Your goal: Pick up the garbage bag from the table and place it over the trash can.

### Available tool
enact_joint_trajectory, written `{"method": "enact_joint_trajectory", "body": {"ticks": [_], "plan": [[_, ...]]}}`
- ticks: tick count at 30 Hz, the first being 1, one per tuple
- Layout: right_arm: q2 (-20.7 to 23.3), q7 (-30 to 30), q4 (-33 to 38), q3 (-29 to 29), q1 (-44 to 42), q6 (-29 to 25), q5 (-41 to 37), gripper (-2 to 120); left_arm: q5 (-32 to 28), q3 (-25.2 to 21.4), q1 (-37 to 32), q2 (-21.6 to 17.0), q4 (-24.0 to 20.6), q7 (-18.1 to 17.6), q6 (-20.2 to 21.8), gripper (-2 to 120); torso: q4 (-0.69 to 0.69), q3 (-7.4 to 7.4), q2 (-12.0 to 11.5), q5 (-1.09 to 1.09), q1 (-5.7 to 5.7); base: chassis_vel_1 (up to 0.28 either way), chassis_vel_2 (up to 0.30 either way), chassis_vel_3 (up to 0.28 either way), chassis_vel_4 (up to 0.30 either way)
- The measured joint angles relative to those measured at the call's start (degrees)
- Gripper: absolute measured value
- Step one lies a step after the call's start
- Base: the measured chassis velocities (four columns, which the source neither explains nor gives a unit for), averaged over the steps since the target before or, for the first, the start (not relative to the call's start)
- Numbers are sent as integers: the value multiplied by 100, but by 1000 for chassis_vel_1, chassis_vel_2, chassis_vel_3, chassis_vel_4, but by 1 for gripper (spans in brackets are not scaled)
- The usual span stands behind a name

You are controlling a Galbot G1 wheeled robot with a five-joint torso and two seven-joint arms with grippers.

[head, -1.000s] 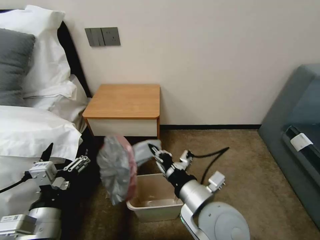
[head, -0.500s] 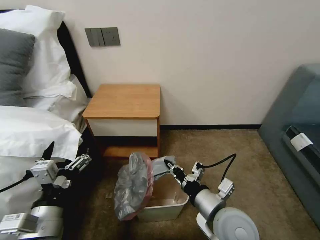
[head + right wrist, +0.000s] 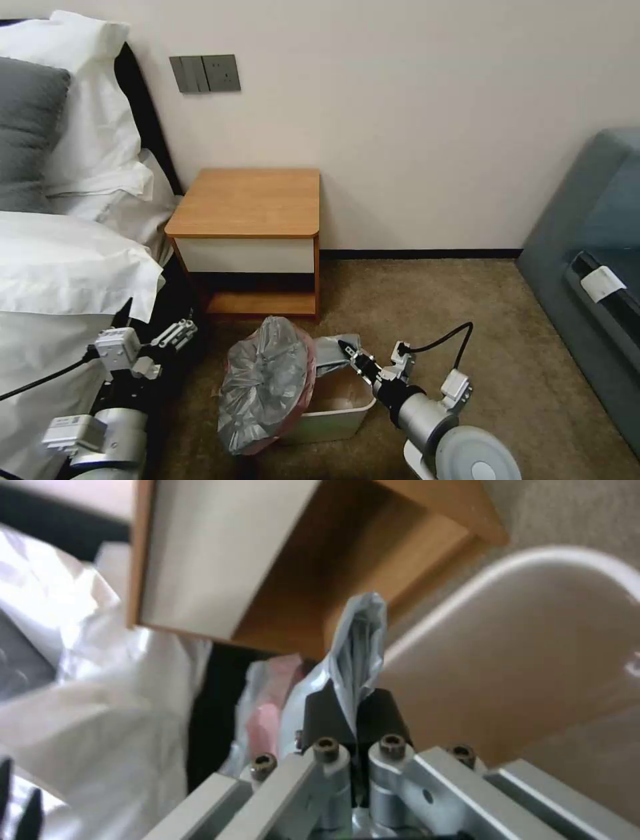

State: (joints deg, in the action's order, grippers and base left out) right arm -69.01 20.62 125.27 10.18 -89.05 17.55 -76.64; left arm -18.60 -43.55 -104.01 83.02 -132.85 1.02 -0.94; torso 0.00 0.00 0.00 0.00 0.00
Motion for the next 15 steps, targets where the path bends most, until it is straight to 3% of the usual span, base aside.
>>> {"method": "enact_joint_trajectory", "body": {"ticks": [15], "plan": [[-188, -393, -699, 13, 114, 56, 342, 0, 9, 137, 116, -142, 359, 17, -9, 100, 0, 0, 0, 0, 0, 0, 0, 0, 0]]}}
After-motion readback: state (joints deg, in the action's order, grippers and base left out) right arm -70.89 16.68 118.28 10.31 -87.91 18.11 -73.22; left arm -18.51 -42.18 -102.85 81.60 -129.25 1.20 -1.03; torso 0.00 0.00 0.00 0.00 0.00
